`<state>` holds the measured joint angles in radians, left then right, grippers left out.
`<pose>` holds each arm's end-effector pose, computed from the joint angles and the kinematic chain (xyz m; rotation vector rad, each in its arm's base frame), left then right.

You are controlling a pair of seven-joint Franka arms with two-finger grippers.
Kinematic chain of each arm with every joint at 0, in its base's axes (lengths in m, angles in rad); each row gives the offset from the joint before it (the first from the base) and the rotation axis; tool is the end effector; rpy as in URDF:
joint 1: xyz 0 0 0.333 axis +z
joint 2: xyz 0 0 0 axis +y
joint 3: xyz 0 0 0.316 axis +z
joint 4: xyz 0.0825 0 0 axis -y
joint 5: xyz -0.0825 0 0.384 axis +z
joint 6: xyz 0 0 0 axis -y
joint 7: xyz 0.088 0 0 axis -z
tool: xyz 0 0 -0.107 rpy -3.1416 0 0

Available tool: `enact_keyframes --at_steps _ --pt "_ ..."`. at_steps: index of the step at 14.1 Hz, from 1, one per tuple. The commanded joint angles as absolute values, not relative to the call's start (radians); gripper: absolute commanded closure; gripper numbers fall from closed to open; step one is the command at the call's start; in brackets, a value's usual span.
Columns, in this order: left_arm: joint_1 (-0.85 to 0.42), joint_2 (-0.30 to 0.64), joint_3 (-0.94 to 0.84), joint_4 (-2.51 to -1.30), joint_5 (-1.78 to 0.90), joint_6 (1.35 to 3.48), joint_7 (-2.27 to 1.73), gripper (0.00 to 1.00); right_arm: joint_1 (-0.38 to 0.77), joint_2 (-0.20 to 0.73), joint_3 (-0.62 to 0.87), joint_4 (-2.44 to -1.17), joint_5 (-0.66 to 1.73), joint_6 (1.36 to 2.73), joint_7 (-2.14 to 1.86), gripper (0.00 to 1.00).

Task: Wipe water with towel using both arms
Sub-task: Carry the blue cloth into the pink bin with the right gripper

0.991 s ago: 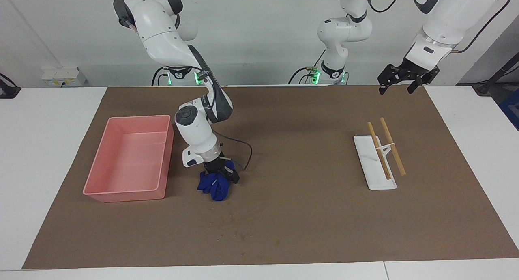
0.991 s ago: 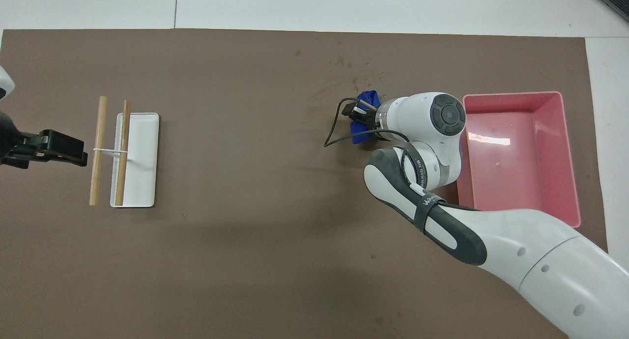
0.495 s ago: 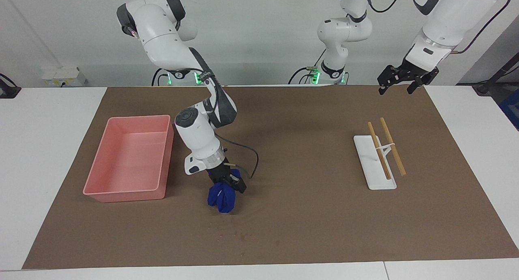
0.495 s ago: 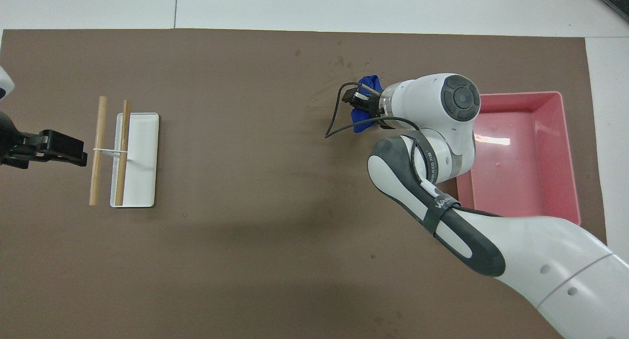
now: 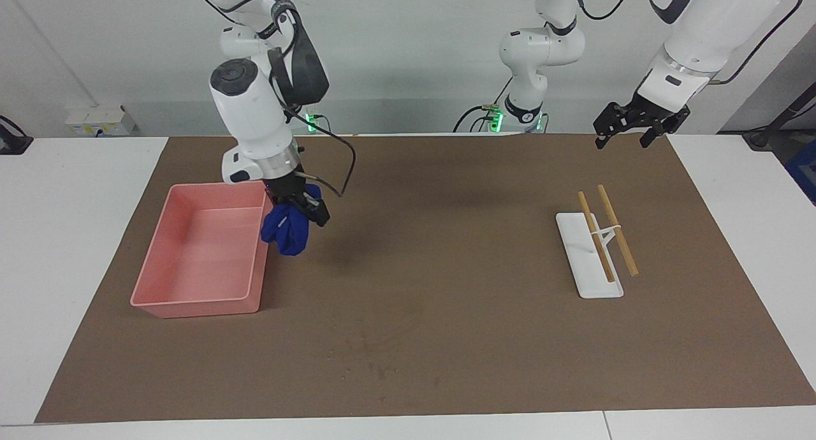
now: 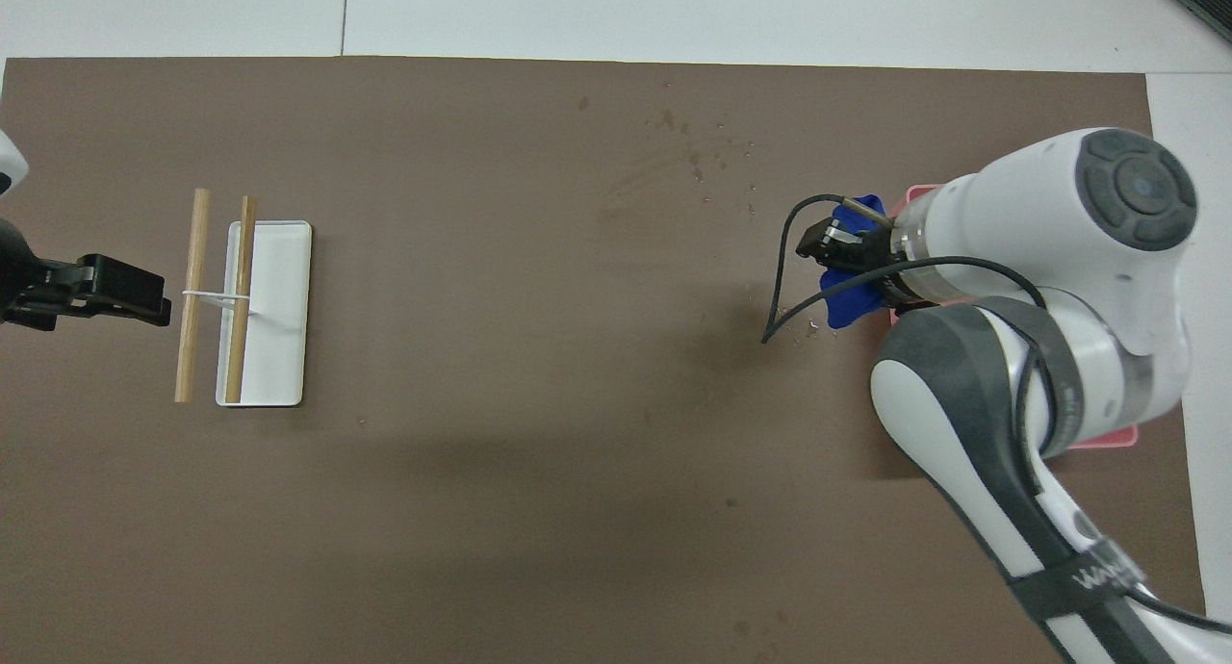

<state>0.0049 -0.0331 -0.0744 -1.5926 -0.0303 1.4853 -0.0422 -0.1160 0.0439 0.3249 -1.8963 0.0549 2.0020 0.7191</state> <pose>0.5333 -0.0413 0.6252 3.1154 -0.0446 -0.1180 0.5655 0.1209 0.4834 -2.9474 0.8035 -0.0432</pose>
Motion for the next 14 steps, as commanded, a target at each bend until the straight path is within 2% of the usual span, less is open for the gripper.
enact_keyframes --at_steps 1,4,6,11,12,13,14 --pt "0.015 -0.054 -0.080 -1.614 -0.038 1.479 -0.038 0.00 -0.208 -0.052 0.328 -2.002 0.074 1.924 0.564 1.00" --pt "0.015 -0.054 -0.081 -1.614 -0.038 1.479 -0.038 0.00 -0.320 -0.095 0.328 -2.097 0.074 1.901 0.375 1.00" --pt "0.015 -0.054 -0.080 -1.614 -0.038 1.479 -0.038 0.00 -0.356 -0.098 0.327 -2.144 0.075 1.899 0.315 1.00" --pt "0.015 -0.054 -0.081 -1.614 -0.038 1.479 -0.038 0.00 -0.400 -0.035 0.327 -2.195 0.075 1.940 0.284 1.00" --pt "0.015 -0.052 -0.081 -1.614 -0.038 1.479 -0.038 0.00 -0.400 -0.035 0.327 -2.209 0.075 1.948 0.282 0.91" --pt "0.015 -0.054 -0.081 -1.614 -0.038 1.479 -0.038 0.00 -0.400 -0.037 0.327 -2.210 0.075 1.942 0.293 0.50" --pt "0.015 -0.052 -0.081 -1.614 -0.038 1.479 -0.038 0.00 -0.400 -0.037 0.327 -2.209 0.075 1.937 0.293 0.18"
